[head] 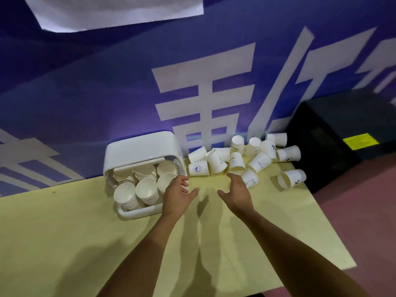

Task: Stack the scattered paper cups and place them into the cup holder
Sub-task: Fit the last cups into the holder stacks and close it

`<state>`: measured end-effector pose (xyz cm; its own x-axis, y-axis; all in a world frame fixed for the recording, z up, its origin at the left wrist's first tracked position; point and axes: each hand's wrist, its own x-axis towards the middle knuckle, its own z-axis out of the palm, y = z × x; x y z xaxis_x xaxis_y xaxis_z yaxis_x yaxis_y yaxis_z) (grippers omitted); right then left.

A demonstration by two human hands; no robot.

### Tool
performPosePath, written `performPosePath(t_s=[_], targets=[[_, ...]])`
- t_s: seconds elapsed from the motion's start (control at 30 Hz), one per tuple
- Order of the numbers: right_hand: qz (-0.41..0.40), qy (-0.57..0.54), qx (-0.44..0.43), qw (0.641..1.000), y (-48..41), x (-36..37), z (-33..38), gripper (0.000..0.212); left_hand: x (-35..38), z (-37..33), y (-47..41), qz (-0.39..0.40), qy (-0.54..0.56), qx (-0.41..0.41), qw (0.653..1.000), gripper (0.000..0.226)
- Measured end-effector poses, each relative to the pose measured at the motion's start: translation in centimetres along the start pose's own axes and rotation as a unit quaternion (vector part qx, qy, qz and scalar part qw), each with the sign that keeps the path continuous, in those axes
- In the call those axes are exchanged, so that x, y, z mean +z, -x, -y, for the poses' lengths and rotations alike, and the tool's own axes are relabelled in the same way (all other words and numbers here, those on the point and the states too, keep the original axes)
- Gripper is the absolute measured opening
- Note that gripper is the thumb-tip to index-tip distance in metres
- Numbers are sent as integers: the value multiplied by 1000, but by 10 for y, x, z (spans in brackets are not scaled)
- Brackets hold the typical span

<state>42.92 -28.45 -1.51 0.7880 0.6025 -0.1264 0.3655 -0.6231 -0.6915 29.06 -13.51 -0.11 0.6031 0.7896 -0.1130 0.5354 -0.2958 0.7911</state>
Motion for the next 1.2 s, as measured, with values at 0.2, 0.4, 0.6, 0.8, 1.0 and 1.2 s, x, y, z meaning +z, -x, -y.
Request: performPosePath(t_s=[0.2,0.4,0.6,0.8,1.0,1.2], targets=[[-35,3,38,999,-1,-44,-56,69,62,-29,-10,83,-23,4,996,45],[-56,6,97,994,-9,-82,-107,68,124,-55,-19,148,-35,8,988,57],[-72,3,107,992,-20,-108,-149,64,171,-74,-26,157,-74,27,984,58],[-76,27,94,992,-36,-118,-178,51,201,-84,-34,150,-114,16,982,69],[-73,50,74,993,-60,-120,-203,50,220,-83,-46,141,-176,-17,974,71],[-31,162,24,986,-76,-113,-217,59,232,-78,-54,156,-202,-35,966,71]])
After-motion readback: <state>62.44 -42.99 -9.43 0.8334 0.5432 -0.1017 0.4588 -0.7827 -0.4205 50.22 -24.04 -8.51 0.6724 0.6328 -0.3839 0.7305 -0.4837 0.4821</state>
